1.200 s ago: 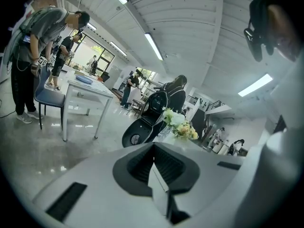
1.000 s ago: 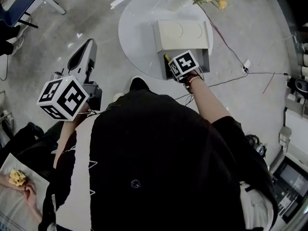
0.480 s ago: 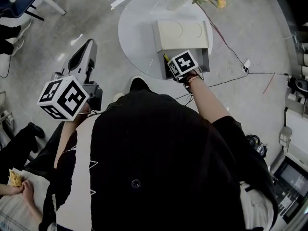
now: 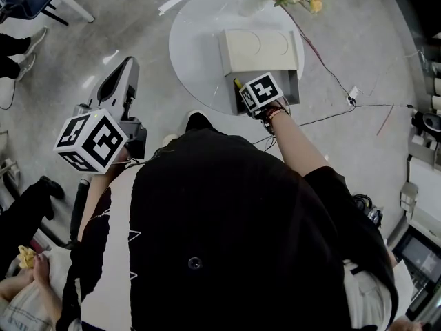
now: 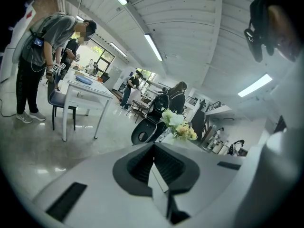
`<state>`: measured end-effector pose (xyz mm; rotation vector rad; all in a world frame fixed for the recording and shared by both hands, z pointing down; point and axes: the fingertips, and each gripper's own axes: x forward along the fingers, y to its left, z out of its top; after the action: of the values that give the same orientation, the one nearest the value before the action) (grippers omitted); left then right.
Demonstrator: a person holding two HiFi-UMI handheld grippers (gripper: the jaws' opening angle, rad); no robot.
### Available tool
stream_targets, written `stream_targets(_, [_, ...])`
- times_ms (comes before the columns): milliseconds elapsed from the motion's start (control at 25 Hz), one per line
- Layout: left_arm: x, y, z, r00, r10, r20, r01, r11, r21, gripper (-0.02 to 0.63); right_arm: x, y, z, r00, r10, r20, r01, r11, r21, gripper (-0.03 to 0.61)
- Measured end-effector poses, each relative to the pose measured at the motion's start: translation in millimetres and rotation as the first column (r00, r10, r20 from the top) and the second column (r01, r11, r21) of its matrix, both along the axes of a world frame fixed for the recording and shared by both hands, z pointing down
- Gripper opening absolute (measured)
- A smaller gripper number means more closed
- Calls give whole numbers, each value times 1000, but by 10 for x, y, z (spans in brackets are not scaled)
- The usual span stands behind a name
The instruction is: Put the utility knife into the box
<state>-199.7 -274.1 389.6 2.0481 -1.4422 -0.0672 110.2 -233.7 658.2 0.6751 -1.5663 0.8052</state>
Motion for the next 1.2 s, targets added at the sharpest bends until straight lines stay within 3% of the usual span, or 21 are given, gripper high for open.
stream_targets(680, [-48, 69, -73, 1000, -18, -6, 18, 999, 28, 11, 23, 20, -13, 1000, 13, 0, -13, 1000, 16, 122])
stream_targets(1000, [-71, 127, -136, 1000, -3, -4, 3, 999, 39, 11, 42, 62, -76, 996, 84, 29, -84, 996, 32, 126])
stream_targets(1200, [-84, 162, -154, 1000, 14, -14, -13, 999, 50, 11, 83, 16, -167, 988, 146, 47, -151, 982, 112, 122])
